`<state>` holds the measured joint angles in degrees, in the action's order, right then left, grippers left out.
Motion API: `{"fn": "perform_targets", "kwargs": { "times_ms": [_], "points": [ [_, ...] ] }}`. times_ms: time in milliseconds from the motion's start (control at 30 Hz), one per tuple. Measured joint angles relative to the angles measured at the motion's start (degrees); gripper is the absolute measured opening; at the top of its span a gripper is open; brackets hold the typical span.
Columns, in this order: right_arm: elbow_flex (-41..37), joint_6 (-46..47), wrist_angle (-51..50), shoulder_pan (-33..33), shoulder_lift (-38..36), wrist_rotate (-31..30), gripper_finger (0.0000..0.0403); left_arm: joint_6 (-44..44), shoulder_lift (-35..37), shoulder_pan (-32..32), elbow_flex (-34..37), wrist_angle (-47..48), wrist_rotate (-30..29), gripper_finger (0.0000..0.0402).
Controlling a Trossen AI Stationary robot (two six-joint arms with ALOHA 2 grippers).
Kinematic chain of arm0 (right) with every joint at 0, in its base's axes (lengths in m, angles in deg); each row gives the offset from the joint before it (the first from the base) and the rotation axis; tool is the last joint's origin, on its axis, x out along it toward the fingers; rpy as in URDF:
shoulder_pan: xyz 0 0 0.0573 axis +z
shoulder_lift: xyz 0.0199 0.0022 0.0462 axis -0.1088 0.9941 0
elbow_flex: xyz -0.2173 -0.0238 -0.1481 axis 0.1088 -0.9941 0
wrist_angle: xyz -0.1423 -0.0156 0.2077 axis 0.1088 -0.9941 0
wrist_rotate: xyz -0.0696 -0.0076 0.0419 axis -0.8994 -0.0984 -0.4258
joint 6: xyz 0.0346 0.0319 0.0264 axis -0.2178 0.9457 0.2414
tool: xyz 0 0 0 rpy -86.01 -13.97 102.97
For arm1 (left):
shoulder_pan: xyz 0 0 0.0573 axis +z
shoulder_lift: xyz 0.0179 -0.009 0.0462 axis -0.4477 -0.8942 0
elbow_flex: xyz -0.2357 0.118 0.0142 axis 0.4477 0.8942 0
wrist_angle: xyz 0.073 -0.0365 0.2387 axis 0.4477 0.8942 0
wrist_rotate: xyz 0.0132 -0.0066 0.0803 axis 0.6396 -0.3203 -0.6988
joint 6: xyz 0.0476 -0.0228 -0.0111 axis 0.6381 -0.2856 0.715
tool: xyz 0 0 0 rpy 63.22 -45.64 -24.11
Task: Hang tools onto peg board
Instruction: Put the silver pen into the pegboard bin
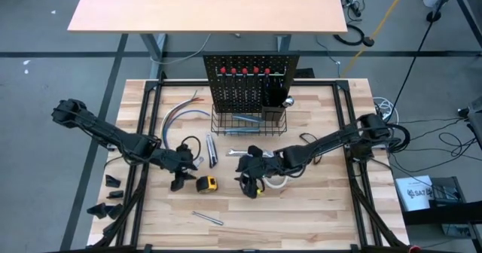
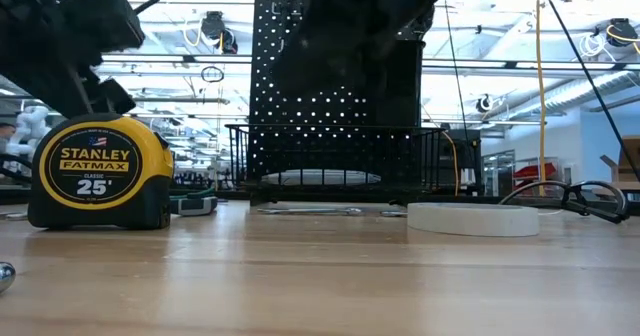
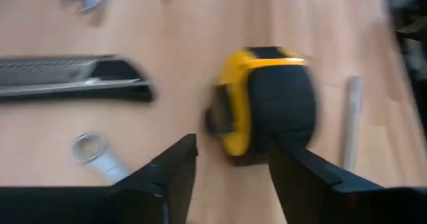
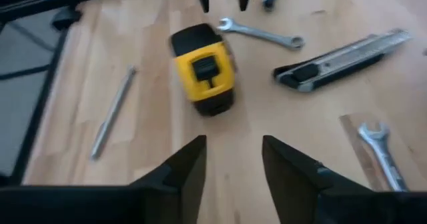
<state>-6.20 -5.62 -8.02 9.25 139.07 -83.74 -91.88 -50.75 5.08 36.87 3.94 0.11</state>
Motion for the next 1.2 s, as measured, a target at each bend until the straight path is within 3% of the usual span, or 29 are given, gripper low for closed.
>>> {"fn": "perform_targets", "kwargs": {
  "times_ms": [267, 400, 533, 733, 867, 1000, 1200],
  "points": [
    [0.00, -1.41, -7.75, 3.59, -2.11, 0.79, 0.0226, 0.23, 0.00, -0.83, 0.00, -4.00, 7.42, 0.0264],
    [-0.02, 1.77, -14.00, 4.96, -3.47, 3.89, 0.0244, 0.18, 0.00, -3.01, 0.00, -7.16, 6.33, 0.0286],
    [-0.02, 4.36, -20.09, 6.19, -4.41, 6.79, 0.0245, -4.30, -0.04, -5.03, 0.00, -7.70, 2.60, 0.0287],
    [-0.02, 3.59, -21.55, 8.69, -4.46, 9.78, 0.0236, -5.88, -0.04, -7.76, -0.01, -7.93, -3.15, 0.0287],
    [-0.02, 5.55, -22.02, 10.79, -4.46, 9.62, 0.0233, -8.78, -0.51, -8.55, -0.87, -8.50, -3.45, 0.0287],
    [-0.02, 6.70, -22.28, 13.15, -4.46, 9.62, 0.0233, -9.26, -2.59, -14.90, -0.92, -11.33, -1.53, 0.0287],
    [-0.02, 9.70, -22.46, 16.28, -4.46, 7.97, 0.0232, -8.33, -9.52, -24.28, -4.03, -12.16, -8.42, 0.0287]
  ]
}}
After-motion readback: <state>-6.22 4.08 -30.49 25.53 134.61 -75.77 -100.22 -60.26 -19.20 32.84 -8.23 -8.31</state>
